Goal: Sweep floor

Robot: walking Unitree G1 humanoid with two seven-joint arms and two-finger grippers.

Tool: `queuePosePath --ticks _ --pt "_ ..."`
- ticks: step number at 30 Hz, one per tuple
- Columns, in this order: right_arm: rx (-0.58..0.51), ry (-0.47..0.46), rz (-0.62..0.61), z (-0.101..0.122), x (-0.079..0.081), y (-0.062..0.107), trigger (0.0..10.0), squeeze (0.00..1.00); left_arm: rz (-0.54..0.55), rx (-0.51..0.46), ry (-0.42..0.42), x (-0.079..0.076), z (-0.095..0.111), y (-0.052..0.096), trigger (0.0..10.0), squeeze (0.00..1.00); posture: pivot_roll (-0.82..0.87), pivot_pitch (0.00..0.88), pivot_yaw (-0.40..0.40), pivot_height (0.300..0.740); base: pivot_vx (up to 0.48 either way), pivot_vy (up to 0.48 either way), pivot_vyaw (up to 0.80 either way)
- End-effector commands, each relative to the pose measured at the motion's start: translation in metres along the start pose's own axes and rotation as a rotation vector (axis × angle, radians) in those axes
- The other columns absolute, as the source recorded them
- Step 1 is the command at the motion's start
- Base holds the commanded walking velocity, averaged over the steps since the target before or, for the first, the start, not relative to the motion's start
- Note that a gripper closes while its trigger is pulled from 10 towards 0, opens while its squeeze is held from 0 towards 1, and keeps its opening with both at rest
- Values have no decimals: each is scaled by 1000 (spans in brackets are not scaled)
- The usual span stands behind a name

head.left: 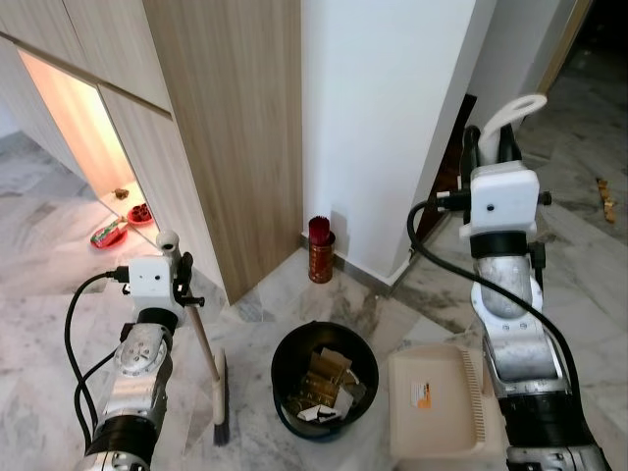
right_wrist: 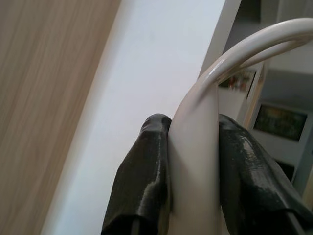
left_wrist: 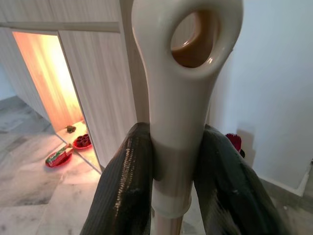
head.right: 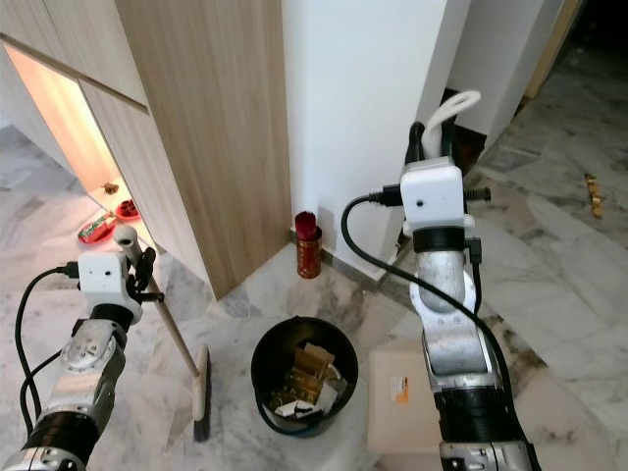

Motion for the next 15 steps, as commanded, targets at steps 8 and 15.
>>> queuePosePath --ticks 8,15 --pt "104 -78 -101 -27 -19 24 10000 0 -1 -55 10 0 8 1 10000 0 118 0 -3 740 0 0 0" --pt "148 -157 -133 -41 -22 34 10000 0 -10 -56 17 -3 9 2 10000 0 114 0 -3 740 0 0 0"
Point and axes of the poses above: a point about 5 cm out from each wrist's last joint towards the gripper, its own y axis pointing back from the gripper into the wrist, its own z axis along the axis of the wrist's last joint, x = y × z, the point moved 1 cm from there along -y, pointing out of the wrist towards the gripper, and after that the axes turned 7 degrees about -y, right-handed, at the moved point
